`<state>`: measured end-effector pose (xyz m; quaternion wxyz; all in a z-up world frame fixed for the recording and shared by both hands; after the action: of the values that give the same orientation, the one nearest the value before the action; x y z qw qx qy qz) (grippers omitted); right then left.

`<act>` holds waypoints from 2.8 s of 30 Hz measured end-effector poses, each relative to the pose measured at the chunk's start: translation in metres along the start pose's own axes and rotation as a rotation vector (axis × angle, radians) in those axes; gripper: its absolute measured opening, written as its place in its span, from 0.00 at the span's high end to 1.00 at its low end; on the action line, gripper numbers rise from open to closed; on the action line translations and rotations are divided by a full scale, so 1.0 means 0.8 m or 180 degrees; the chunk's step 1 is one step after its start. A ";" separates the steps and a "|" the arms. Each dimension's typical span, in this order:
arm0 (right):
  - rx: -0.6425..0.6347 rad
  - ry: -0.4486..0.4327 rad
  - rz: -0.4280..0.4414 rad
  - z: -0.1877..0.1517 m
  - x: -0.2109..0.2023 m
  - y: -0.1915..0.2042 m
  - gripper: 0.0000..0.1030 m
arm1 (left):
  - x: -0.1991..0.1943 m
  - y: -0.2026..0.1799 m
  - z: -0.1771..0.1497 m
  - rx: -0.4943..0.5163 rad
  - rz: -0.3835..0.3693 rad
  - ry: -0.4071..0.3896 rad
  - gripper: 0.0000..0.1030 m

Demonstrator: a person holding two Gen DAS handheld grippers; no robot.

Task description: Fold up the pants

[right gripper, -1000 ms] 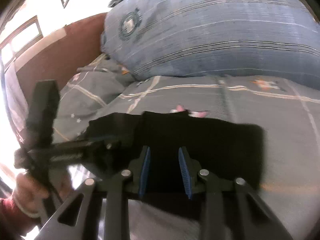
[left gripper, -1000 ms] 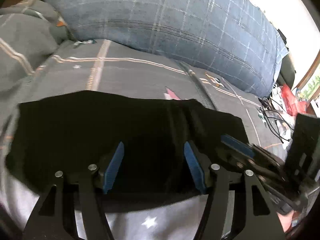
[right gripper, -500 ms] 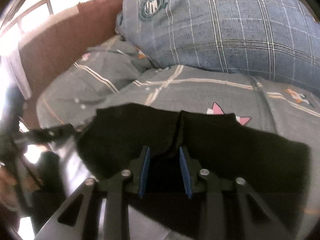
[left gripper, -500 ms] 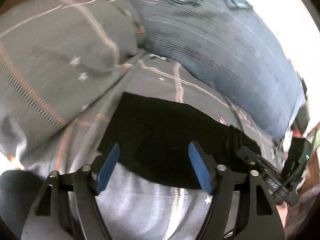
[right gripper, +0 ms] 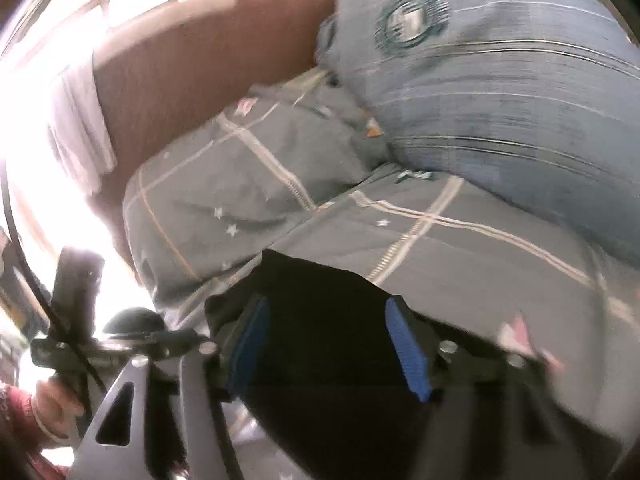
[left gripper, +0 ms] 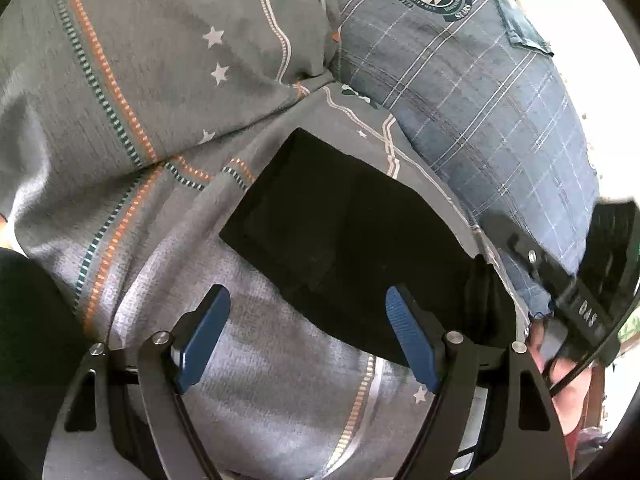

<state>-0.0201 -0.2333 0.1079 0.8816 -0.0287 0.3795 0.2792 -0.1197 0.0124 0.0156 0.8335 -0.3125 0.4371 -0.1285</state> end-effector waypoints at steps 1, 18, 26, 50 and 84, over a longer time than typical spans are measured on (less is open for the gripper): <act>-0.0070 0.0056 0.0061 0.006 0.010 0.006 0.35 | 0.002 0.001 0.000 -0.0016 -0.0022 0.0019 0.22; -0.0520 0.0883 0.0326 0.044 0.183 0.073 0.76 | 0.014 0.003 0.021 0.0074 -0.0142 -0.0139 0.20; 0.0213 -0.0270 0.0732 0.052 -0.006 -0.001 0.86 | -0.064 -0.122 0.023 0.1244 -0.0702 -0.0466 0.61; 0.2224 -0.0793 -0.0461 -0.198 -0.249 -0.231 0.35 | 0.057 -0.273 -0.063 0.2305 -0.1222 0.0720 0.25; 0.1582 -0.0501 -0.1123 -0.146 -0.191 -0.161 0.72 | 0.137 -0.266 -0.022 0.2354 -0.0369 0.0460 0.25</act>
<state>-0.1152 -0.4448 0.1087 0.9231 0.1440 0.3559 0.0219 -0.0571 -0.2123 0.0722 0.8484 -0.0050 0.4005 -0.3461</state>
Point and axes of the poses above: each gripper's, at about its wrist camera, not at the fingertips, and x roughly the way its jaws point, y to its left, z to its top, the point moved 1 cm from there along x, roughly the way its jaws point, and after that the axes turned 8 degrees about -z, right-handed, at the moved point
